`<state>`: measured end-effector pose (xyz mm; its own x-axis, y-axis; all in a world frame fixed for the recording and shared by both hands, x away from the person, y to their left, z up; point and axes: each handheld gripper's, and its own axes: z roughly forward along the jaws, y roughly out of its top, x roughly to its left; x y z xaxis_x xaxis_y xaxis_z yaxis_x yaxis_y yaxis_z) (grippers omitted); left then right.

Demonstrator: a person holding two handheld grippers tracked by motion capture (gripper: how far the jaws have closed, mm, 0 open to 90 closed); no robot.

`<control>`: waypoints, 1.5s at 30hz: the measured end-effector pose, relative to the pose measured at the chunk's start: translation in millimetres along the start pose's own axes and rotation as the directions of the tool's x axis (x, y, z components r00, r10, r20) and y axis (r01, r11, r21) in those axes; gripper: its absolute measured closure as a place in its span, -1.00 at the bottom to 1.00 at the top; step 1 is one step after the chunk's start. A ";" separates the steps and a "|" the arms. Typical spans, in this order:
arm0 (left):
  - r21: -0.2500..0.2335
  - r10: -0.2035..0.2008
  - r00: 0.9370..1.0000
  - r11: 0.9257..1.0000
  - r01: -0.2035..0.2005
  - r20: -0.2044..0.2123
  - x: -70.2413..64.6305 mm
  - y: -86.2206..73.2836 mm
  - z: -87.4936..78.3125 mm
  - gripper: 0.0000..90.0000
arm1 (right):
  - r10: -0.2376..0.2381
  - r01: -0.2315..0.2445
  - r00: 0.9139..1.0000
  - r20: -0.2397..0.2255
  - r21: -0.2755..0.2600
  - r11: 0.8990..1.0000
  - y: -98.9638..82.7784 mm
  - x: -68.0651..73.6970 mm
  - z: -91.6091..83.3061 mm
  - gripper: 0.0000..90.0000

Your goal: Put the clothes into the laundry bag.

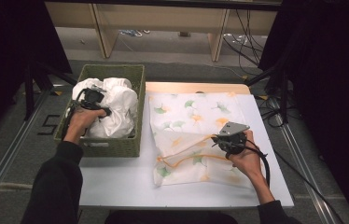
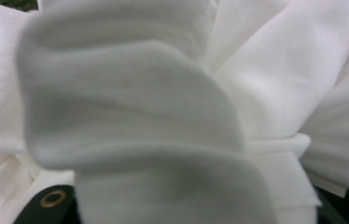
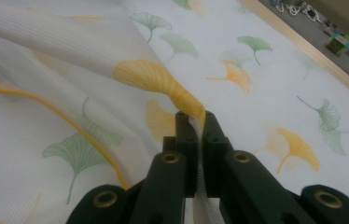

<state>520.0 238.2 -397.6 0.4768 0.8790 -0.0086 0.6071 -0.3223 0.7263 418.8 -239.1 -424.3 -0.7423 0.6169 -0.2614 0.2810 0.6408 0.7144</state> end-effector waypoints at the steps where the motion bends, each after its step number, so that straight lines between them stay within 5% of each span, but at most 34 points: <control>1: -0.003 -0.001 1.000 1.000 0.001 0.021 1.4 0.9 -6.4 0.49 | -0.001 0.001 1.000 -0.003 0.001 1.000 -0.1 -0.1 -0.1 0.99; 6: -0.069 0.022 0.998 0.997 -0.018 0.051 1.3 4.8 -28.2 0.51 | 0.008 -0.008 1.000 0.002 -0.001 1.000 -0.1 -0.3 0.2 0.99; 13: -0.175 -0.002 0.995 0.984 0.019 0.099 -12.4 12.2 -47.6 0.51 | 0.015 -0.015 1.000 0.008 -0.003 1.000 0.0 -0.4 -0.1 0.99; 19: -0.221 0.051 0.989 0.975 -0.019 0.140 -31.1 22.5 -62.3 0.52 | 0.004 -0.004 1.000 -0.002 0.005 1.000 -0.1 -1.6 -0.8 0.99; 26: -0.270 0.113 0.970 0.961 -0.052 0.216 -65.7 29.6 -83.6 0.52 | 0.005 -0.005 1.000 0.002 -0.001 1.000 0.4 -3.0 -0.5 0.99; 34: -0.299 0.171 0.952 0.950 -0.091 0.254 -96.5 28.0 -99.7 0.52 | 0.003 -0.003 1.000 0.003 -0.001 1.000 0.1 -5.1 0.4 1.00; 36: -0.302 0.189 0.952 0.947 -0.112 0.239 -105.5 27.2 -104.7 0.52 | 0.022 -0.022 1.000 0.018 -0.001 1.000 0.3 -4.0 -0.1 1.00; 40: -0.326 0.238 0.937 0.934 -0.148 0.257 -125.7 30.5 -117.4 0.53 | -0.010 0.010 1.000 0.006 -0.011 1.000 0.9 -7.3 1.2 1.00; 43: -0.334 0.274 0.918 0.927 -0.172 0.287 -143.0 32.6 -128.3 0.53 | 0.013 -0.013 1.000 0.005 -0.002 1.000 0.7 -6.4 0.9 1.00; 44: -0.334 0.274 0.918 0.927 -0.172 0.287 -143.0 32.6 -128.3 0.53 | 0.019 -0.019 1.000 0.005 -0.001 1.000 0.8 -6.7 0.6 1.00; 45: -0.331 0.301 0.908 0.922 -0.199 0.292 -154.8 32.4 -133.9 0.53 | 0.029 -0.029 1.000 0.010 0.001 1.000 0.8 -6.2 0.0 1.00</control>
<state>380.7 138.8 -280.7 0.8010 0.5986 0.0103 0.2546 -0.3562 0.8990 423.7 -242.5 -422.2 -0.7279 0.6397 -0.2467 0.3032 0.6231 0.7210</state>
